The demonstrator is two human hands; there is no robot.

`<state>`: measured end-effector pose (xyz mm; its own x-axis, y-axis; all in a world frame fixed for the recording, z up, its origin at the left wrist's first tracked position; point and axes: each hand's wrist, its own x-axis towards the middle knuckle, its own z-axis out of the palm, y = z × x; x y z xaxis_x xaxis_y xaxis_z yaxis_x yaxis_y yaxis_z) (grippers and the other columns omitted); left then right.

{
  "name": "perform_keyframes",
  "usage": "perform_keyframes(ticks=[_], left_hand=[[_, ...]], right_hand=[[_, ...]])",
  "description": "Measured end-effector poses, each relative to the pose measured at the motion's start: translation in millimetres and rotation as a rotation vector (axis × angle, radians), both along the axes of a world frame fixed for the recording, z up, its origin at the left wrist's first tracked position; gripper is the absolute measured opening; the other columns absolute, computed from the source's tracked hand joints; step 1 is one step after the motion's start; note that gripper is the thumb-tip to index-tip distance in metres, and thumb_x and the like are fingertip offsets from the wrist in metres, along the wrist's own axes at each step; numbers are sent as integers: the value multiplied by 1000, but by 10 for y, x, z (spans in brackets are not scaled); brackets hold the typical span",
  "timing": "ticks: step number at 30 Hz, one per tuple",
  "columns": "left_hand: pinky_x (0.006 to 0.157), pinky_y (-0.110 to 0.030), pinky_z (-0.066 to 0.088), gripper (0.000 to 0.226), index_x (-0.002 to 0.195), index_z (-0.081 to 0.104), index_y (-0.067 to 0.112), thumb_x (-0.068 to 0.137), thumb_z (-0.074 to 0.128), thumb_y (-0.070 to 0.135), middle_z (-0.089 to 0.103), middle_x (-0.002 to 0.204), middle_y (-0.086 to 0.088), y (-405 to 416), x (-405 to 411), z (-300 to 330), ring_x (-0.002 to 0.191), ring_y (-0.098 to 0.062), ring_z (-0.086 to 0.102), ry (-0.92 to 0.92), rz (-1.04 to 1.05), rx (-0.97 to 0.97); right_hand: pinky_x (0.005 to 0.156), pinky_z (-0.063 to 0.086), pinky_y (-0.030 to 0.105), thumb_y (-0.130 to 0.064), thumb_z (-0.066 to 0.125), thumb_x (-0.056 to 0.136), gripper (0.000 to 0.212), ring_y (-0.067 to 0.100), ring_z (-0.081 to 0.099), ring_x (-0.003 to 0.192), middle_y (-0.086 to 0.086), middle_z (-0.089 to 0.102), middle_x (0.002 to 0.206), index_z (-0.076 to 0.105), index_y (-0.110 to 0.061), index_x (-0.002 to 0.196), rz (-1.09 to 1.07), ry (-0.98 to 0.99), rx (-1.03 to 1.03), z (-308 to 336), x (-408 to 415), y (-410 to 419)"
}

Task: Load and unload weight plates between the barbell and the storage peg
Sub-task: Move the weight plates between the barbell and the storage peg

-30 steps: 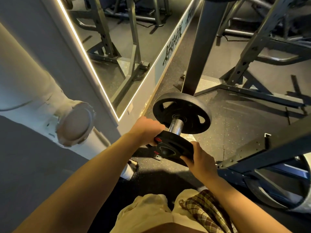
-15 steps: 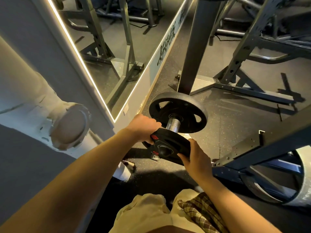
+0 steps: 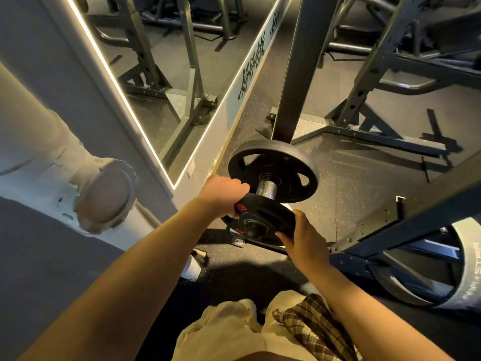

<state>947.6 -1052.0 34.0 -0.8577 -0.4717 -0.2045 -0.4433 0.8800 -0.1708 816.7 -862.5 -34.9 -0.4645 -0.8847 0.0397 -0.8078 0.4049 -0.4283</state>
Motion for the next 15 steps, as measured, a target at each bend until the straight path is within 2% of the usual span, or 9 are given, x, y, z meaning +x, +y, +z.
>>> perform_keyframes(ticks=[2,5,8,11,15], left_hand=[[70,-27,47,33,96,45,25,82,67,47,55,87,6,40,56,-57,84,-16,61,54,31,35],[71,-26,40,35,106,50,22,85,66,46,60,97,2,86,98,-100,89,-17,62,118,82,66],[69,-28,36,37,104,47,23,84,67,47,52,88,4,32,29,-46,82,-15,57,49,31,-9],[68,-30,36,39,96,40,25,81,69,47,44,81,6,-32,-37,13,75,-13,48,-2,-7,-23],[72,-27,46,34,103,50,23,82,68,44,55,88,5,23,60,-92,83,-14,60,126,91,95]], right_hand=[[81,55,35,-46,62,89,64,27,67,101,10,64,116,39,-10,137,72,42,36,23,-134,-22],[75,54,33,-50,58,89,64,27,69,93,9,66,112,36,-13,136,160,111,86,98,-281,-53],[67,53,32,-49,61,88,63,29,70,86,12,67,107,34,-14,133,86,127,60,90,-148,-29],[75,54,32,-45,60,90,62,27,68,96,10,63,116,37,-12,136,-65,61,78,61,11,-27],[74,53,35,-49,61,89,64,29,68,93,12,65,113,40,-10,136,-23,138,91,82,-80,-62]])
